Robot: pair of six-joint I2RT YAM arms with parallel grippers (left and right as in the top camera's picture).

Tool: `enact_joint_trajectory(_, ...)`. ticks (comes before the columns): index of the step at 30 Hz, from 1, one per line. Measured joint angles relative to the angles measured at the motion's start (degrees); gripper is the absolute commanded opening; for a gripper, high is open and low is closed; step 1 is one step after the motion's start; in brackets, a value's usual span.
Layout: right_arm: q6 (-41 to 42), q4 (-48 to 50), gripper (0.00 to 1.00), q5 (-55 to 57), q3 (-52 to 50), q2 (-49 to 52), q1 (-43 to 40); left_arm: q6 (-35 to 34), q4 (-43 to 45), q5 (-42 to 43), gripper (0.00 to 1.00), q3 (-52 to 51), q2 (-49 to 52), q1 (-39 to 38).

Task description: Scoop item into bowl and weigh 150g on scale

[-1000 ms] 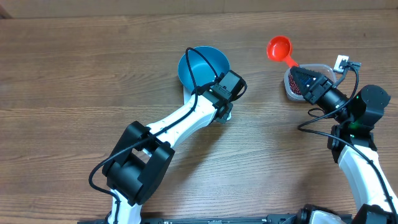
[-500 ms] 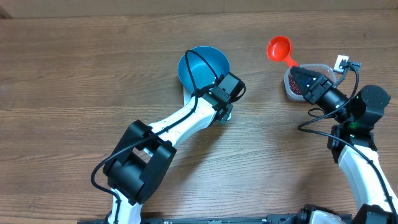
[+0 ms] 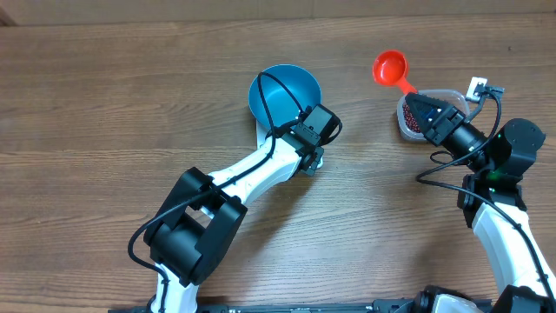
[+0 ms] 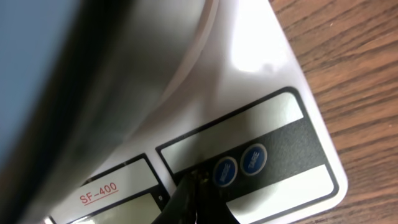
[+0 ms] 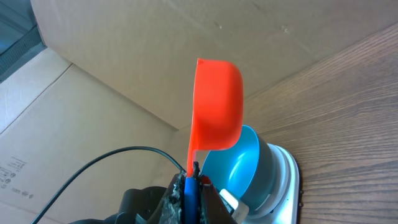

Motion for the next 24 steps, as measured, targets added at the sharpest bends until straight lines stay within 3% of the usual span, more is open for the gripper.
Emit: enact_joint_trajectory(24, 0.04, -0.04, 0.04, 0.0, 0.0, 0.0, 0.0, -0.04, 0.83, -0.11, 0.04, -0.04, 0.0, 0.0)
